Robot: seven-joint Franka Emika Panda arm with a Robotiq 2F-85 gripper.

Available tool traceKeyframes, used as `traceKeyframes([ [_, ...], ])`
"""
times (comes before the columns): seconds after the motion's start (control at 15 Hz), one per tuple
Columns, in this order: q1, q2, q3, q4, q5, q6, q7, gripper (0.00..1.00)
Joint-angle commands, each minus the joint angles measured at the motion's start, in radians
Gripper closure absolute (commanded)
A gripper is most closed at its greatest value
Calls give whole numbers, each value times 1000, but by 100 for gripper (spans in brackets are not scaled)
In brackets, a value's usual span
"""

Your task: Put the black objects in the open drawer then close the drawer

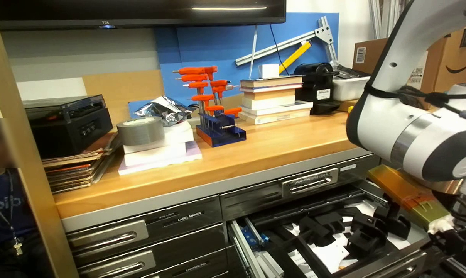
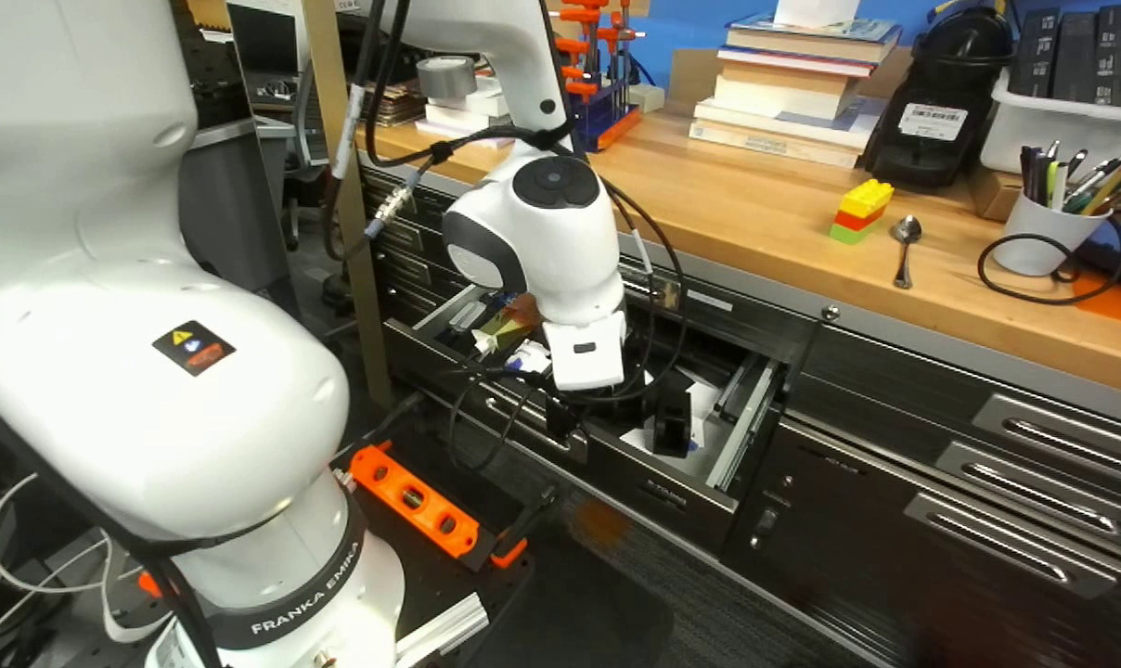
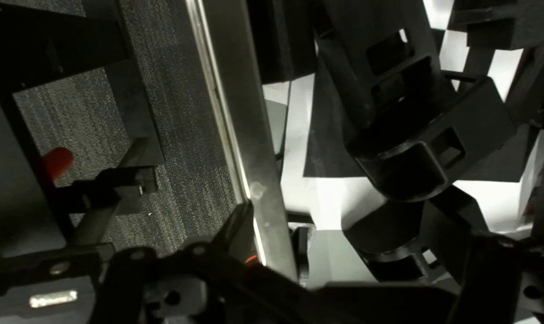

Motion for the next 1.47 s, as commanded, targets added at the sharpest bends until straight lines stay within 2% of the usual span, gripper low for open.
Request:
traceKeyframes([
  [0.0,6,22,26,-2,120,56,-59,0],
  [0.33,-14,1,85,-5,241,94,-164,0],
  [0.53,-20,-21,115,-3,250,100,-226,0],
  [0.93,-30,-2,144,4,160,12,-254,0],
  [1.4,-14,17,125,45,-112,-115,-176,0],
])
